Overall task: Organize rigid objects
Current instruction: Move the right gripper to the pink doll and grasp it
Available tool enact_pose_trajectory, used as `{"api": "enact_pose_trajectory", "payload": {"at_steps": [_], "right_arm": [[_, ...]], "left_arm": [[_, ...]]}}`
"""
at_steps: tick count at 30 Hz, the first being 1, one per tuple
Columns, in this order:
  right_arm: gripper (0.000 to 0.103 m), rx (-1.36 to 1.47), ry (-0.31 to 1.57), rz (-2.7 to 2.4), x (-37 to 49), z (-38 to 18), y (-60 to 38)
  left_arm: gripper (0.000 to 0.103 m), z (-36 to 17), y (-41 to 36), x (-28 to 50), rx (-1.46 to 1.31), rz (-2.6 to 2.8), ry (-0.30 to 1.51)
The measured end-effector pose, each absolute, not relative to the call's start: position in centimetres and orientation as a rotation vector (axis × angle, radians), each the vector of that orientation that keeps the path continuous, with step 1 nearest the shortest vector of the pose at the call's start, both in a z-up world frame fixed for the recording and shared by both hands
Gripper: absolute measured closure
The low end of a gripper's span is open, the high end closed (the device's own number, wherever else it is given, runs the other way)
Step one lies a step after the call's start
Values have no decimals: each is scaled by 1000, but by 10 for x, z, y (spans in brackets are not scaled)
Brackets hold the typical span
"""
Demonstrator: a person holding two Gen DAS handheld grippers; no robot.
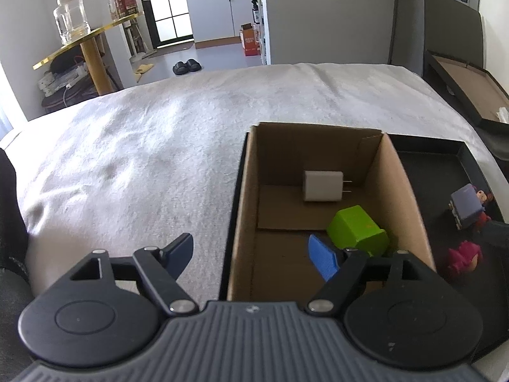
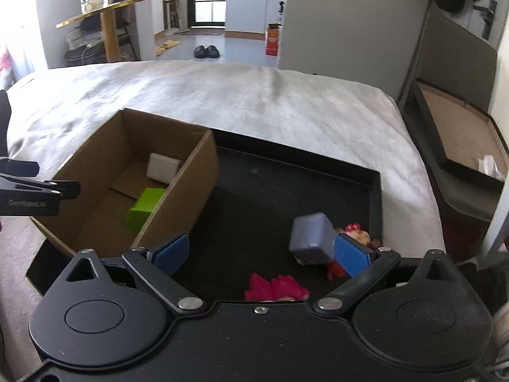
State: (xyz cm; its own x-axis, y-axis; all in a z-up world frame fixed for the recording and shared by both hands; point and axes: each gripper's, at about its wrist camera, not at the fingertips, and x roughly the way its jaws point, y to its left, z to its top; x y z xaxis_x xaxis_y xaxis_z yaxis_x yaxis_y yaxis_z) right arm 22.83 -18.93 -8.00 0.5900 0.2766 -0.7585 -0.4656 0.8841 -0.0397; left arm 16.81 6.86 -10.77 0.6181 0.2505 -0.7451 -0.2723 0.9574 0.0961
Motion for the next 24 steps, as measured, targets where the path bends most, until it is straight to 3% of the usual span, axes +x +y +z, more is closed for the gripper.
{"api": "enact_pose_trajectory", "payload": {"at_steps": [10, 14, 24], "right_arm": [[5, -185, 905, 432, 229, -110, -217], [12, -163, 941, 438, 230, -125, -222], [10, -108, 996, 426, 240, -149, -228]], "left_arm": [[24, -115, 53, 176, 36, 302, 882], [24, -120, 52, 179, 46, 304, 901], [24, -129, 46, 185, 81, 309, 931]]}}
